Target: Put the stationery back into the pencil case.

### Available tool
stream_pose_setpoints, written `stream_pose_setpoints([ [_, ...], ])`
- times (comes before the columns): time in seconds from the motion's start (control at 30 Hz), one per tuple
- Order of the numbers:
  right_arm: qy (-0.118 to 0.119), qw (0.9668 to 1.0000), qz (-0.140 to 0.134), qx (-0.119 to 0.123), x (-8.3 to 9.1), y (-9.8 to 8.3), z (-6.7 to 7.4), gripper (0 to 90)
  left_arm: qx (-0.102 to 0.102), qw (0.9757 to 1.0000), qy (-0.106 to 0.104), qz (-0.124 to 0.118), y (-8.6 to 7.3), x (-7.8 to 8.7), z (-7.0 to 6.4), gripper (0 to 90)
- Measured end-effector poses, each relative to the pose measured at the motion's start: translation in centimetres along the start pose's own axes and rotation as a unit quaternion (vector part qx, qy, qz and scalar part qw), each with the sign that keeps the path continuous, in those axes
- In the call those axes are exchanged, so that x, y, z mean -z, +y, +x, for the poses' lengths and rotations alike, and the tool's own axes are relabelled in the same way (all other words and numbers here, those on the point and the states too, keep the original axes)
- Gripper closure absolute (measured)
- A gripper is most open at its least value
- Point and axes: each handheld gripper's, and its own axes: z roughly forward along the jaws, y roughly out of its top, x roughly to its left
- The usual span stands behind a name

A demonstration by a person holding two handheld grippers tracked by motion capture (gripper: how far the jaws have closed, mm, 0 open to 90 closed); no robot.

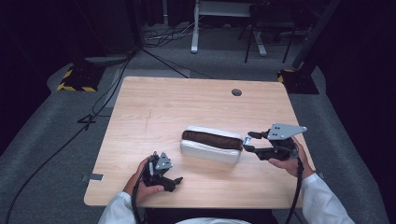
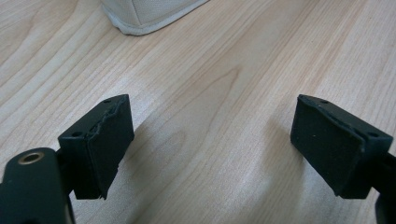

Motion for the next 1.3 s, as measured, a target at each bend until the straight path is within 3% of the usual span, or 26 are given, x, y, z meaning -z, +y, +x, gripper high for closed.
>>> stream_pose_setpoints([
  [0.2,0.016,0.9998,0.01,0.001,-2.3,1.3,0.2,48.8,0.0,1.0,0.0,0.0,0.0,0.0,0.0,13.8],
  [0.3,0.018,0.9994,0.025,0.013,-3.5,1.8,0.6,48.8,0.0,1.0,0.0,0.0,0.0,0.0,0.0,13.8],
  [0.57,0.029,0.9986,0.04,0.021,-5.6,2.6,1.2,48.7,0.0,1.0,0.0,0.0,0.0,0.0,0.0,13.8],
  [0.83,0.034,0.9983,0.046,0.014,-6.7,2.2,1.0,48.7,0.0,1.0,0.0,0.0,0.0,0.0,0.0,13.9],
  [1.0,0.025,0.9985,0.048,0.011,-6.8,2.1,0.6,48.7,0.0,1.0,0.0,0.0,0.0,0.0,0.0,13.8],
  [1.3,0.03,0.9983,0.049,0.008,-7.0,1.9,0.6,48.6,0.0,1.0,-0.001,-0.001,0.0,0.0,0.0,13.8],
])
